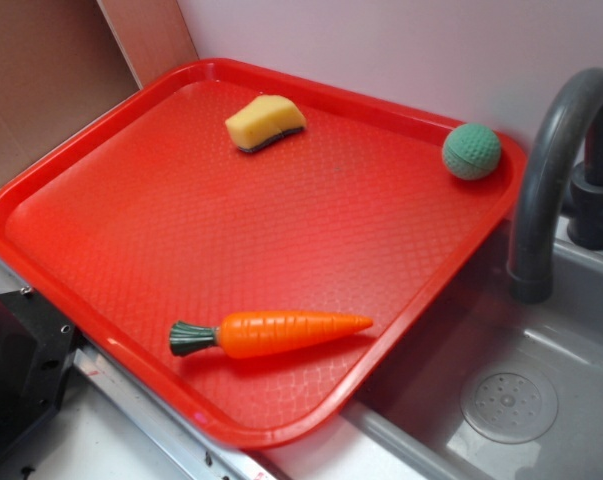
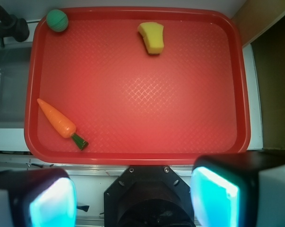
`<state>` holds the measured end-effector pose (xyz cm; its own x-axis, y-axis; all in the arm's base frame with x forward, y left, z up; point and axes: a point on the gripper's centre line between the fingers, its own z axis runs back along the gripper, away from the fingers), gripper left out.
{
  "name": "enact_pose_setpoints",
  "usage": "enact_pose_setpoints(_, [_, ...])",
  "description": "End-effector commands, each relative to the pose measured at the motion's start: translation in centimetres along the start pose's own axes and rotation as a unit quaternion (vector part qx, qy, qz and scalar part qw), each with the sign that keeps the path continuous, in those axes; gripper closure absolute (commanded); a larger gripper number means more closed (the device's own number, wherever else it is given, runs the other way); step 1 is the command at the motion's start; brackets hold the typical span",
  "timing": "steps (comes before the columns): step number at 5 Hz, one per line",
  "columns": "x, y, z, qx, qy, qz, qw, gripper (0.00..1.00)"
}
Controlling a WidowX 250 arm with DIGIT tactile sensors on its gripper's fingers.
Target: Grab the carrot.
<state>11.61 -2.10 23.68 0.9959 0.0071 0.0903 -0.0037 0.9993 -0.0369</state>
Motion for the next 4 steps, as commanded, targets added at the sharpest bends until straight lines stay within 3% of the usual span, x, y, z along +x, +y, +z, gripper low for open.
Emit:
enact_pose_setpoints(1, [0.0,0.0,0.0,0.0,0.0,0.0,1.0,0.0])
enact_pose_setpoints(2, [2.1,-0.2,-1.8,-0.018,-0.025,-0.01,0.999,0.0])
enact_pose_setpoints(3, [3.6,-1.5,-3.3,-0.013,-0.026,-0.066,0.997,0.0])
enact_pose_setpoints(4, [6.1,-3.9,-5.9,-0.036,-0.033,-0.16,0.986,0.0])
